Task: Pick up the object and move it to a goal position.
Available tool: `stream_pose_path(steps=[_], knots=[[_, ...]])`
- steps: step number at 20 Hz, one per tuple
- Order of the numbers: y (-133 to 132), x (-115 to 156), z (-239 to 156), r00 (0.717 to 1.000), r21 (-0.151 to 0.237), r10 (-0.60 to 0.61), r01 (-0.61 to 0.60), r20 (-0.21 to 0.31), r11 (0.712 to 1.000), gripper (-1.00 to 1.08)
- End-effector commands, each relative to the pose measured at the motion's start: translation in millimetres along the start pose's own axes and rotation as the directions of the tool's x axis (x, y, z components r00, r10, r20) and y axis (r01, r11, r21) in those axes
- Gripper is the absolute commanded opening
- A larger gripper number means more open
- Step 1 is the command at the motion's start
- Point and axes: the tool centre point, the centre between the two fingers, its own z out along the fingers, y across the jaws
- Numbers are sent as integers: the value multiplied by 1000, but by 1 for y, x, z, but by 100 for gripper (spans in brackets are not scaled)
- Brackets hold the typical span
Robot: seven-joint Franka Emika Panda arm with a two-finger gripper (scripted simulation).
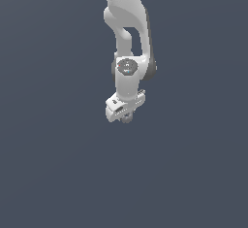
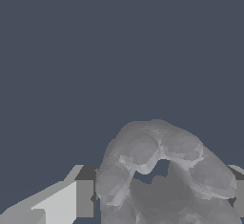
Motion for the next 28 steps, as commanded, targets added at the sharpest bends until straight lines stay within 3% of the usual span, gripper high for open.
stream_pose_path(steps=[1, 16, 22, 28], knots=[[18, -24, -10, 1000, 0, 1, -1, 0, 1000, -100], [121, -156, -66, 1000, 1, 0, 0, -2, 1000, -100], [146, -186, -79, 1000, 1, 0, 0, -2, 1000, -100], [157, -197, -85, 1000, 1, 0, 0, -1, 1000, -100]])
